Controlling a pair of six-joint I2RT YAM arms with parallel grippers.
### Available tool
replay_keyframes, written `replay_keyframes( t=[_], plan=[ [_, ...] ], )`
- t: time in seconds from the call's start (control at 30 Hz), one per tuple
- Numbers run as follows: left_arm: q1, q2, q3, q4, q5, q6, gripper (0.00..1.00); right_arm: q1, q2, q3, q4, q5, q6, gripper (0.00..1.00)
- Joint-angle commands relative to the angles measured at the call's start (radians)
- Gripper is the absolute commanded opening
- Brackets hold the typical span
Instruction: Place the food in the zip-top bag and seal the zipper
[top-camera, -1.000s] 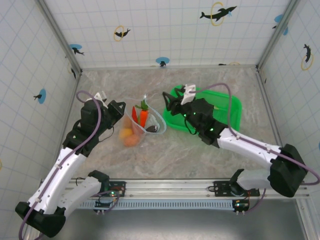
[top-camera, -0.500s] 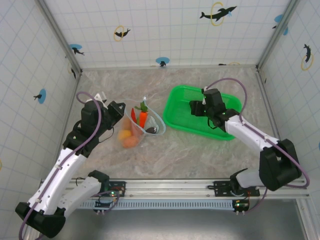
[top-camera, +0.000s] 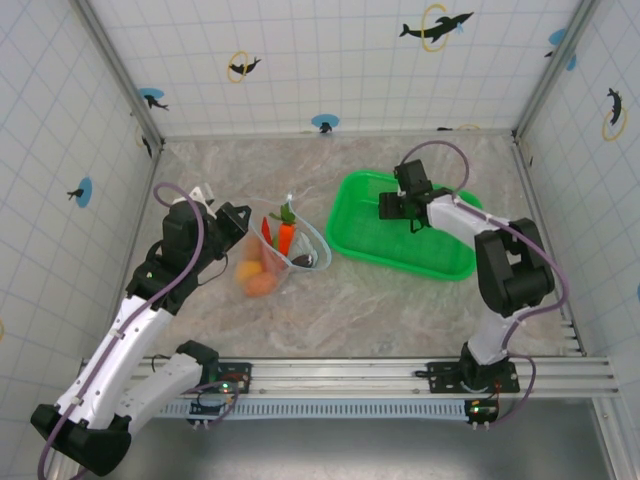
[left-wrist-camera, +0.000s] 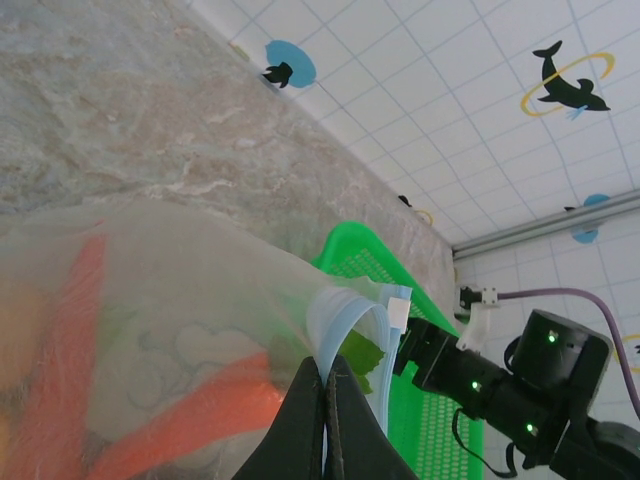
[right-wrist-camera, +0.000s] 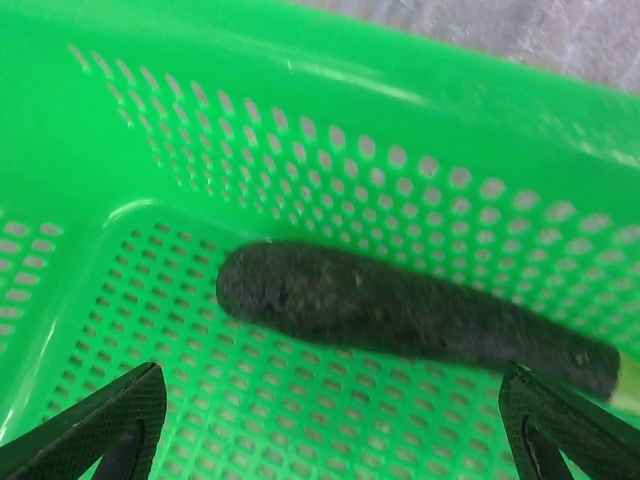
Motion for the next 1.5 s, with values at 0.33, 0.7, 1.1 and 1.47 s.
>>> replay_keyframes(
  t=[0.33, 0.7, 1.1, 1.47],
  plan=[
    [0.004, 0.003, 0.023, 0.009, -0.026, 0.049, 0.0, -0.018, 0.153, 0.113, -0.002, -0.084, -0.072, 0.94],
    [0.004, 0.006, 0.016, 0.018, -0.032, 0.052, 0.0, 0.006, 0.18, 0.11, -0.05, -0.114, -0.084, 0.87],
    [0.004, 0.007, 0.016, 0.029, -0.021, 0.048, 0.0, 0.011, 0.102, 0.04, -0.033, -0.069, -0.056, 0.42],
    [0.004, -0.005, 0.017, 0.023, -0.013, 0.039, 0.0, 0.019, -0.173, -0.029, 0.079, -0.031, -0.02, 0.33]
  ],
)
